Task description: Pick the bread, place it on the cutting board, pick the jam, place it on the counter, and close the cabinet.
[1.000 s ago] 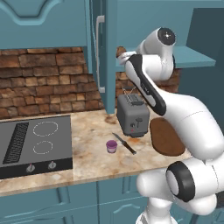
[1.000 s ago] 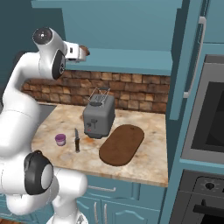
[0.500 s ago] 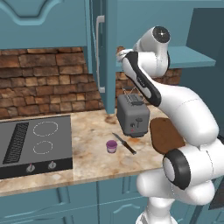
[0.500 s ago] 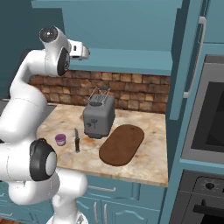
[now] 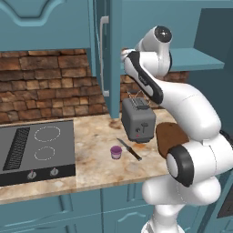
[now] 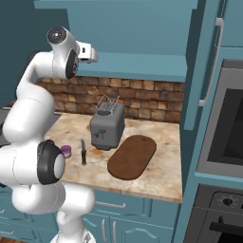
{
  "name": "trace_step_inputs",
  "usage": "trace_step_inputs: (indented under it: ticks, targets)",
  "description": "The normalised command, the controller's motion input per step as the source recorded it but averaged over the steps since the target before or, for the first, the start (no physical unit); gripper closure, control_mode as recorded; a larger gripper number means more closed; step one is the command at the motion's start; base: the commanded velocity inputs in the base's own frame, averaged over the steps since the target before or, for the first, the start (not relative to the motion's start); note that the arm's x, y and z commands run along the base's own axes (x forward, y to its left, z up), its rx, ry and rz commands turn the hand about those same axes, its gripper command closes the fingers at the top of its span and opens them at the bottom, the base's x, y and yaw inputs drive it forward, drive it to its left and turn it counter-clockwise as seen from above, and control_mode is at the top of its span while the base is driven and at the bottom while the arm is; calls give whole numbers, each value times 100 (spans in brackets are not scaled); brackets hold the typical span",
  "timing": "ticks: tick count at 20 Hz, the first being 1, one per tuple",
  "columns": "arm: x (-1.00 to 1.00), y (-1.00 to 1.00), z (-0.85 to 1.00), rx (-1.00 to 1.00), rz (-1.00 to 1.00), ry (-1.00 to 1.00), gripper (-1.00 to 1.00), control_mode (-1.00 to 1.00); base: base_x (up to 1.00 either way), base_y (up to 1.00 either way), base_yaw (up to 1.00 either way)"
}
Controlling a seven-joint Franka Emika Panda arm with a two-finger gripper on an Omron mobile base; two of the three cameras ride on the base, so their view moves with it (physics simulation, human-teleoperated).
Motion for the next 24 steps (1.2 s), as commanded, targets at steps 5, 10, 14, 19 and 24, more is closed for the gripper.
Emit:
trace_step_inputs:
  ticks: [5,10,14,19,24]
  targets:
    - [22,7,0,0,0,0,-100,-100,0,0,0]
    - [22,1,0,0,0,0,-100,-100,0,0,0]
    - [25,1,0,0,0,0,-100,-100,0,0,0]
    - [26,4,0,0,0,0,-100,-100,0,0,0]
    - [27,2,0,0,0,0,-100,-100,0,0,0]
